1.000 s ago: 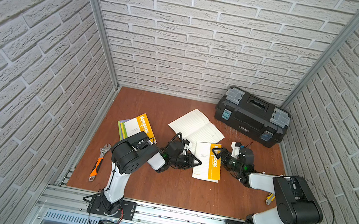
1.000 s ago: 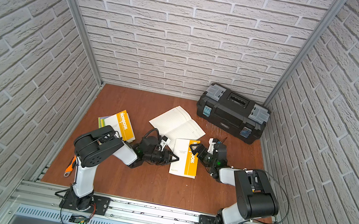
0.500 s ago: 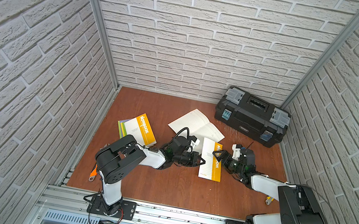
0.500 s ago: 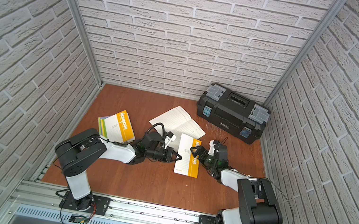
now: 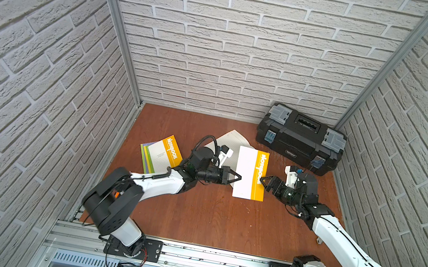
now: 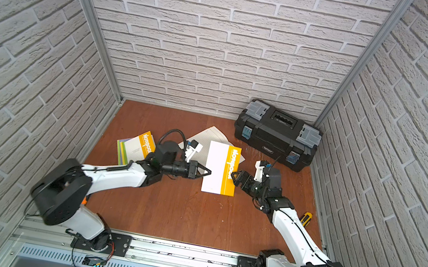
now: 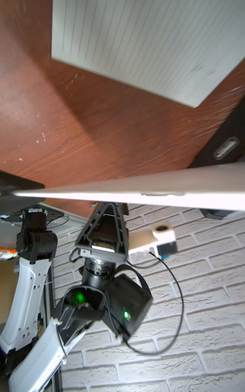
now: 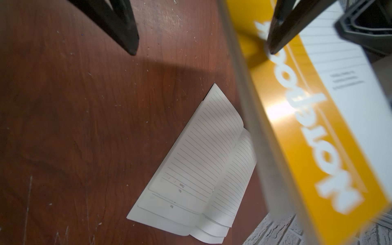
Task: Close the notebook
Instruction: Pick up the notebook from the center of the board, then place the notebook at the notebook.
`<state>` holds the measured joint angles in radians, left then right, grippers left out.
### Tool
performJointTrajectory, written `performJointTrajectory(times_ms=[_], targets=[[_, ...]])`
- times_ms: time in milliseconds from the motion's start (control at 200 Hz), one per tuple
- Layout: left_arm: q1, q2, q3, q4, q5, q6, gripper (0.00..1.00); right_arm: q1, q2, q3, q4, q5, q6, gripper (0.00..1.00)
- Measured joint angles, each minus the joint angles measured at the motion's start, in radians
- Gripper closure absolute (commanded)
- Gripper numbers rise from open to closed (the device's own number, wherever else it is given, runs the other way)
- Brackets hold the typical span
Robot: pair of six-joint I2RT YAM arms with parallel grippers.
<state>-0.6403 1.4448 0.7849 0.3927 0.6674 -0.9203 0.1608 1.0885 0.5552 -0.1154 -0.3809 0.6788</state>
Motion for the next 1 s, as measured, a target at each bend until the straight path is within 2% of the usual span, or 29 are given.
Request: performJointTrajectory(times_ms=[155,385,500,625,1000], targets=[[0.175,-0.211,-0.003,-0.195,-0.026,0.13,1.0,0.0,0.027,-0.012,-0.001,-0.019,-0.003,0.06],[0.491,-0.385,-0.045,-0.416,-0.008,0.217,1.0,0.0,0.071,-0.021,0.023,-0.043,-0.002,0.06],[0.623,-0.384,-0.045,-0.478,0.042,0.229,1.0,0.0,0.087,-0.023,0.041,-0.054,-0.001,0.06],[0.729,-0.35,-0.052,-0.51,0.101,0.225,1.0,0.0,0.092,-0.026,0.059,-0.066,-0.002,0.06],[0.938,-0.242,-0.065,-0.546,0.238,0.204,1.0,0.0,0.127,-0.055,0.112,-0.095,-0.002,0.06]])
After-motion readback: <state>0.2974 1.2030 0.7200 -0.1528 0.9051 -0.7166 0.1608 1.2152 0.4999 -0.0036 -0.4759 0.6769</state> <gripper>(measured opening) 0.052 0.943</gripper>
